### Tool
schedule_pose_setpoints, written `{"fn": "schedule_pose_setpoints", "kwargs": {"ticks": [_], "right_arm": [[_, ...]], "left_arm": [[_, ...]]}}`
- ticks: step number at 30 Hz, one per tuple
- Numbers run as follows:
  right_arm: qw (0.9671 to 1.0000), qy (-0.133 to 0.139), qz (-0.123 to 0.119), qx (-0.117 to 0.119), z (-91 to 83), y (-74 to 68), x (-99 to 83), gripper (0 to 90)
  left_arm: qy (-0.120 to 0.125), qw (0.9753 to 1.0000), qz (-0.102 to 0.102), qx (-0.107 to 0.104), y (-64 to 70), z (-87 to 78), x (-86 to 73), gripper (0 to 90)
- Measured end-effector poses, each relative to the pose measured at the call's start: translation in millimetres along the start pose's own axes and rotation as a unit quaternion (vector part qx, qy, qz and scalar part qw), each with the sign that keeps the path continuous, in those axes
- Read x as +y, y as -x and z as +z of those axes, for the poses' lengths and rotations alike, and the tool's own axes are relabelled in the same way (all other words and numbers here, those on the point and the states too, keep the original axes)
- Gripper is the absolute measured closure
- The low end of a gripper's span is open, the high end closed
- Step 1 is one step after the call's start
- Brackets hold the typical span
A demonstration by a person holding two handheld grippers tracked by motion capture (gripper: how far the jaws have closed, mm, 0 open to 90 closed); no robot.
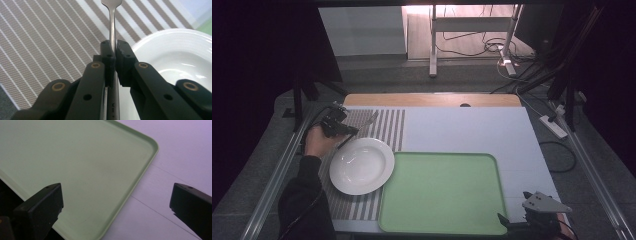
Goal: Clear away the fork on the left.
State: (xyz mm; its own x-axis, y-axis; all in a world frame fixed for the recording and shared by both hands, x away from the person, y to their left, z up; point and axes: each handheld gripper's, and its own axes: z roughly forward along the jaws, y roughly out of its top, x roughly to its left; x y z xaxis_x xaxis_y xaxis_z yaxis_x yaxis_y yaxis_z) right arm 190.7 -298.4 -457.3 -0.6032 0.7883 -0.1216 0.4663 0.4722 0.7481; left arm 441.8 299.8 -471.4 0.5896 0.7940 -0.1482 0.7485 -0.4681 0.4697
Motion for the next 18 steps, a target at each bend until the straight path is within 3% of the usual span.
{"fn": "schedule_pose_setpoints", "kwargs": {"ticks": [12,18], "right_arm": [[1.0,0.002,-0.003,0.0,-0.2,-0.4,0.0,0.0],[1.0,0.002,-0.006,0.001,-0.2,-1.1,0.1,0.0]], "left_arm": [[0.009,0.9998,0.003,-0.016,34.9,-0.7,-9.9,84.7],[-0.002,0.9995,0.025,-0.019,64.8,3.6,-11.2,84.6]]}}
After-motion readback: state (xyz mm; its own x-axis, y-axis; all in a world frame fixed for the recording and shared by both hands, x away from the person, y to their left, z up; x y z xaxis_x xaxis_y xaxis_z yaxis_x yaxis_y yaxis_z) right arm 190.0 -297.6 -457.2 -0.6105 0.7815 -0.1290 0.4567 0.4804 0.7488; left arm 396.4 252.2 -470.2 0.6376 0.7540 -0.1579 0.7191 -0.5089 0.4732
